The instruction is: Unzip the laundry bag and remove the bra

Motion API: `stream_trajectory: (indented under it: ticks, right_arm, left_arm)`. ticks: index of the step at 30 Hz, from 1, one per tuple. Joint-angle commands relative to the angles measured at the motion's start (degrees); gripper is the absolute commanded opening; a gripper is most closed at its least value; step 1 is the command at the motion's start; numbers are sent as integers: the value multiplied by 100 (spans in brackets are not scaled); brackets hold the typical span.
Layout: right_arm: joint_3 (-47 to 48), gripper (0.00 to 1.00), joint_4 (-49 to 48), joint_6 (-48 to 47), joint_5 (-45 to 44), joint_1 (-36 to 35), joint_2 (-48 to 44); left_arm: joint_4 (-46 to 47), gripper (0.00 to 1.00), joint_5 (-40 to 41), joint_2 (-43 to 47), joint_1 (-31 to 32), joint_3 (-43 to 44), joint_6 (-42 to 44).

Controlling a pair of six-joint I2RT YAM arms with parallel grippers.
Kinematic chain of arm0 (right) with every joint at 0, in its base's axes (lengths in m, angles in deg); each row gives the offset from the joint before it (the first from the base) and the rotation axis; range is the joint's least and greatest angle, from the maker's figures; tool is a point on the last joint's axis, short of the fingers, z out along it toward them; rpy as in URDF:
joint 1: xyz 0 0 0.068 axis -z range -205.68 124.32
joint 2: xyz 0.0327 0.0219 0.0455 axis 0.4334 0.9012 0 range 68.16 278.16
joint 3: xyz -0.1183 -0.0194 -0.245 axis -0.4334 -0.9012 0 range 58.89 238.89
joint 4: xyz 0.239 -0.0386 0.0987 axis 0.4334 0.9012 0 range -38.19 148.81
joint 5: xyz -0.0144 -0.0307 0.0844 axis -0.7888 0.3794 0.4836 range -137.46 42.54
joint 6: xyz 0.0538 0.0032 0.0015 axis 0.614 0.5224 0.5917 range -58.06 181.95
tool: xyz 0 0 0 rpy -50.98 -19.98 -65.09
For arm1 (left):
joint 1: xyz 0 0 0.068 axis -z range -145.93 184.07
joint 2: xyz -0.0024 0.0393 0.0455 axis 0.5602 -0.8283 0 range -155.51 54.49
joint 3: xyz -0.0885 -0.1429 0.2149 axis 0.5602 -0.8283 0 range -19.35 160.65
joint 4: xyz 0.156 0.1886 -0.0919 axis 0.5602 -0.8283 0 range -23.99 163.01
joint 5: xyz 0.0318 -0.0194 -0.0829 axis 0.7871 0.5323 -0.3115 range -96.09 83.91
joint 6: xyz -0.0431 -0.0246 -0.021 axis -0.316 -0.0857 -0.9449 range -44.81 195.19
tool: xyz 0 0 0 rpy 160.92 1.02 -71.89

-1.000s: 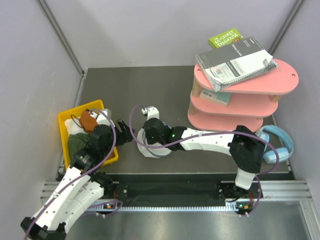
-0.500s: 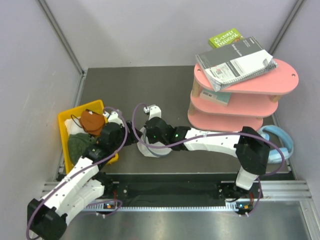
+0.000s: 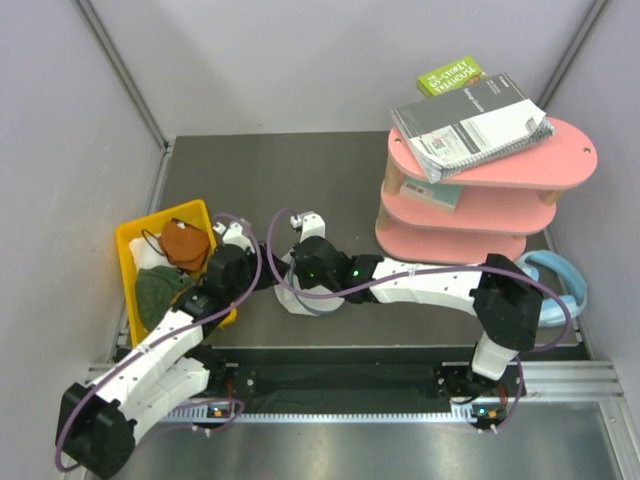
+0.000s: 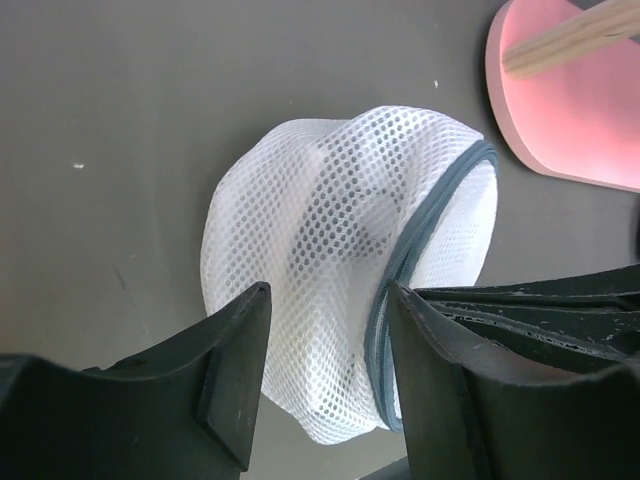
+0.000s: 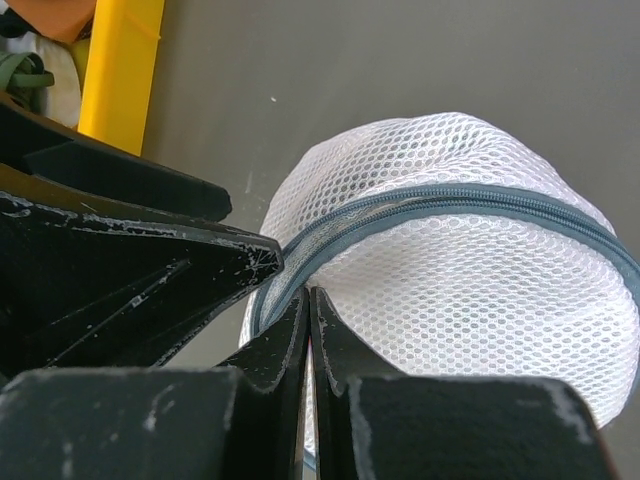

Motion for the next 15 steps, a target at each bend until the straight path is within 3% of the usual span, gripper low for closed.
stream_trajectory:
  ticks: [1,6,9,13,14,15]
  right_arm:
    - [-23,0,-204,75,-36,-62,-323]
    - [-40,0,-222,93,0,-62,-332]
    - [-58,0,-239,119,0,-54,-358]
    - [-93,1,-283,154,35,-54,-402]
    - [-102,1,-292,163,52,-54,-402]
    - [-102,4,-301,180,70,-62,-420]
  left_arm:
    - [556,54,-155,-19,-9,-154,-74]
    - [802,52,-287,-107,0,-286,-127]
    - [872,43,-313,-125,0,-330,-118]
    - [1284,23,-576,-46,-9,-479,-153]
    - [1338,12,-621,-45,0,-497,-197]
    - [1373,7,-638,-37,-9,-515,-206]
